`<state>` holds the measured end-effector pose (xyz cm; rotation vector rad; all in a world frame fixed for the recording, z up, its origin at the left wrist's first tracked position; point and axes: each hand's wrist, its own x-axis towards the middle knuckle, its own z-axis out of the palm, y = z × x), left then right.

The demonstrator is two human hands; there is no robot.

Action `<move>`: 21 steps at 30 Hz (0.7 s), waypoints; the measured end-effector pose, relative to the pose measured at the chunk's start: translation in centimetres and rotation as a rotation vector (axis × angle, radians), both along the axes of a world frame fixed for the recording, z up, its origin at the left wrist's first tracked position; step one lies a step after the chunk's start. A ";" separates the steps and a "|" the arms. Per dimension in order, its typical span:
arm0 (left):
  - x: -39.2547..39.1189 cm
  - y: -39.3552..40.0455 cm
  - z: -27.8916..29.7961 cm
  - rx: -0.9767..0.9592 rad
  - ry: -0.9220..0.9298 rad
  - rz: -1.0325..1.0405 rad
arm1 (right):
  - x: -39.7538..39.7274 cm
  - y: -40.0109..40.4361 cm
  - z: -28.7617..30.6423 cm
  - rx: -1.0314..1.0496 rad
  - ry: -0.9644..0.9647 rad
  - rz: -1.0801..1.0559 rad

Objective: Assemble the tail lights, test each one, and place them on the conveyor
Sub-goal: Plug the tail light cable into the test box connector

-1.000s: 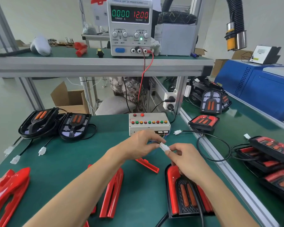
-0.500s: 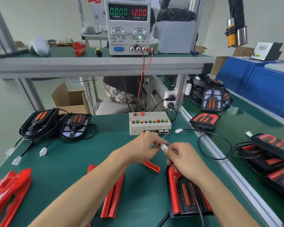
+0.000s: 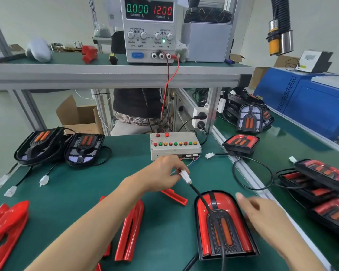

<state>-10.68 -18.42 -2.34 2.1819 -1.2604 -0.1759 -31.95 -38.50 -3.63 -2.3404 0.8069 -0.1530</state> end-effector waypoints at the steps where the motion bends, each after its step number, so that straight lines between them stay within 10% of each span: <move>1: 0.3 0.1 -0.1 0.026 -0.017 0.002 | -1.0 0.2 -0.7 0.044 0.067 0.006; 13: 0.7 -0.1 -2.7 0.461 -0.403 -0.036 | -3.8 1.1 -3.7 0.829 -0.109 -0.058; 21: 1.1 -1.1 -3.6 0.475 -0.495 -0.121 | -0.7 -0.3 -4.2 0.772 -0.518 -0.202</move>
